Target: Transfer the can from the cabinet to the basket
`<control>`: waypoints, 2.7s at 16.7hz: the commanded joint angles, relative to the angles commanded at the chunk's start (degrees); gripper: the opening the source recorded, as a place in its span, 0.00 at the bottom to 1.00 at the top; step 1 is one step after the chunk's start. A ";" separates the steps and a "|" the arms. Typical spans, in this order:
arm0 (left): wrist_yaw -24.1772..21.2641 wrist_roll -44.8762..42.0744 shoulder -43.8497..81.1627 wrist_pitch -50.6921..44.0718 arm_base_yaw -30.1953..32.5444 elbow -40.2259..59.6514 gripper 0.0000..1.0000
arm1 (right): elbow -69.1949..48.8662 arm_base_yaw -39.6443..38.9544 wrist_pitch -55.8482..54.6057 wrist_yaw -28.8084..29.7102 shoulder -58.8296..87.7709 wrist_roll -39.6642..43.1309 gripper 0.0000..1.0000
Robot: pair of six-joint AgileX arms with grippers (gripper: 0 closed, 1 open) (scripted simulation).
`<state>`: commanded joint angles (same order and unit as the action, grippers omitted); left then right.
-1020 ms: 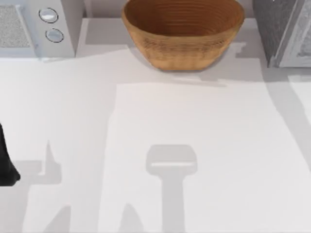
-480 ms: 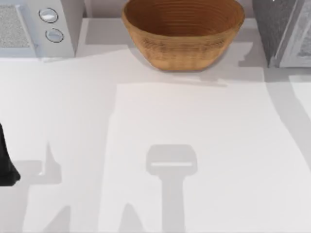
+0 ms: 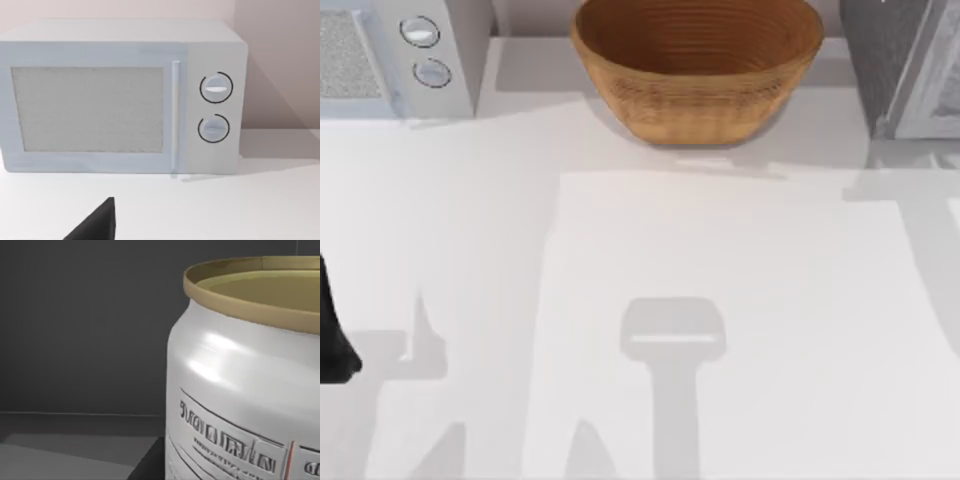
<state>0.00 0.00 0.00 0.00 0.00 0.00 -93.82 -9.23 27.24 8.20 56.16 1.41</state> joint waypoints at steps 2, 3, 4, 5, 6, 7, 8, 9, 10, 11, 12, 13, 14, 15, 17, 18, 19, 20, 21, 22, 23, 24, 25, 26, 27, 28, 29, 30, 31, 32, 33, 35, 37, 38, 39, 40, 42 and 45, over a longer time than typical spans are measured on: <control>0.00 0.00 0.00 0.00 0.00 0.00 1.00 | 12.32 0.94 -4.21 -1.73 -8.48 0.50 0.00; 0.00 0.00 0.00 0.00 0.00 0.00 1.00 | 19.07 1.45 -6.32 -2.57 -12.80 0.68 0.00; 0.00 0.00 0.00 0.00 0.00 0.00 1.00 | 26.03 2.00 -8.43 -3.38 -17.10 0.81 0.00; 0.00 0.00 0.00 0.00 0.00 0.00 1.00 | 33.10 2.57 -10.53 -4.15 -21.32 0.89 0.00; 0.00 0.00 0.00 0.00 0.00 0.00 1.00 | 40.17 3.17 -12.59 -4.87 -25.43 0.91 0.00; 0.00 0.00 0.00 0.00 0.00 0.00 1.00 | 47.12 3.79 -14.57 -5.52 -29.43 0.88 0.00; 0.00 0.00 0.00 0.00 0.00 0.00 1.00 | 53.87 4.42 -16.46 -6.11 -33.29 0.80 0.00; 0.00 0.00 0.00 0.00 0.00 0.00 1.00 | 60.30 5.06 -18.25 -6.63 -36.97 0.67 0.00; 0.00 0.00 0.00 0.00 0.00 0.00 1.00 | 66.31 5.69 -19.91 -7.07 -40.43 0.50 0.00; 0.00 0.00 0.00 0.00 0.00 0.00 1.00 | 71.78 6.31 -21.44 -7.43 -43.63 0.29 0.00; 0.00 0.00 0.00 0.00 0.00 0.00 1.00 | 76.66 6.90 -22.80 -7.72 -46.52 0.06 0.00; 0.00 0.00 0.00 0.00 0.00 0.00 1.00 | 80.94 7.44 -23.99 -7.94 -49.06 -0.20 0.00; 0.00 0.00 0.00 0.00 0.00 0.00 1.00 | 84.61 7.93 -24.99 -8.09 -51.21 -0.47 0.00; 0.00 0.00 0.00 0.00 0.00 0.00 1.00 | 87.67 8.35 -25.80 -8.19 -52.97 -0.73 0.00; 0.00 0.00 0.00 0.00 0.00 0.00 1.00 | 91.95 8.96 -26.86 -8.24 -55.28 -1.18 0.00; 0.00 0.00 0.00 0.00 0.00 0.00 1.00 | 93.17 9.14 -27.12 -8.22 -55.86 -1.33 0.00; 0.00 0.00 0.00 0.00 0.00 0.00 1.00 | 93.78 9.23 -27.23 -8.21 -56.14 -1.41 0.00; 0.00 0.00 0.00 0.00 0.00 0.00 1.00 | 93.82 9.23 -27.24 -8.20 -56.16 -1.41 0.00; 0.00 0.00 0.00 0.00 0.00 0.00 1.00 | 93.82 9.23 -27.24 -8.20 -56.16 -1.41 0.00; 0.00 0.00 0.00 0.00 0.00 0.00 1.00 | 93.82 9.23 -27.24 -8.20 -56.16 -1.41 0.00; 0.00 0.00 0.00 0.00 0.00 0.00 1.00 | 93.82 9.23 -27.24 -8.20 -56.16 -1.41 0.00; 0.00 0.00 0.00 0.00 0.00 0.00 1.00 | 94.21 9.02 -27.13 -8.24 -55.72 -1.48 0.00; 0.00 0.00 0.00 0.00 0.00 0.00 1.00 | 94.21 9.02 -27.13 -8.24 -55.72 -1.48 0.00; 0.00 0.00 0.00 0.00 0.00 0.00 1.00 | 93.64 8.87 -27.37 -8.01 -55.16 -1.49 0.00; 0.00 0.00 0.00 0.00 0.00 0.00 1.00 | 92.48 8.55 -27.85 -7.54 -53.99 -1.51 0.00; 0.00 0.00 0.00 0.00 0.00 0.00 1.00 | 90.76 8.05 -28.51 -6.87 -52.21 -1.53 0.00; 0.00 0.00 0.00 0.00 0.00 0.00 1.00 | 88.54 7.38 -29.34 -6.03 -49.82 -1.55 0.00; 0.00 0.00 0.00 0.00 0.00 0.00 1.00 | 85.88 6.55 -30.30 -5.03 -46.83 -1.58 0.00; 0.00 0.00 0.00 0.00 0.00 0.00 1.00 | 82.83 5.57 -31.36 -3.91 -43.25 -1.61 0.00; 0.00 0.00 0.00 0.00 0.00 0.00 1.00 | 79.44 4.45 -32.50 -2.68 -39.11 -1.64 0.00; 0.00 0.00 0.00 0.00 0.00 0.00 1.00 | 75.74 3.21 -33.72 -1.36 -34.46 -1.67 0.00; 0.00 0.00 0.00 0.00 0.00 0.00 1.00 | 67.61 0.41 -36.34 1.51 -23.90 -1.74 0.00; 0.00 0.00 0.00 0.00 0.00 0.00 1.00 | 58.75 -2.70 -39.14 4.59 -12.05 -1.82 0.00; 0.00 0.00 0.00 0.00 0.00 0.00 1.00 | 54.14 -4.31 -40.59 6.18 -5.80 -1.86 0.00; 0.00 0.00 0.00 0.00 0.00 0.00 1.00 | 49.47 -5.96 -42.05 7.79 0.59 -1.90 0.00; 0.00 0.00 0.00 0.00 0.00 0.00 1.00 | 44.78 -7.61 -43.52 9.41 7.04 -1.95 0.00; 0.00 0.00 0.00 0.00 0.00 0.00 1.00 | 35.52 -10.87 -46.42 12.60 19.90 -2.03 0.00; 0.00 0.00 0.00 0.00 0.00 0.00 1.00 | 22.51 -15.38 -50.52 17.11 38.10 -2.15 0.00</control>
<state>0.00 0.00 0.00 0.00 0.00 0.00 -71.31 -24.61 -23.28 25.31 94.25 -0.73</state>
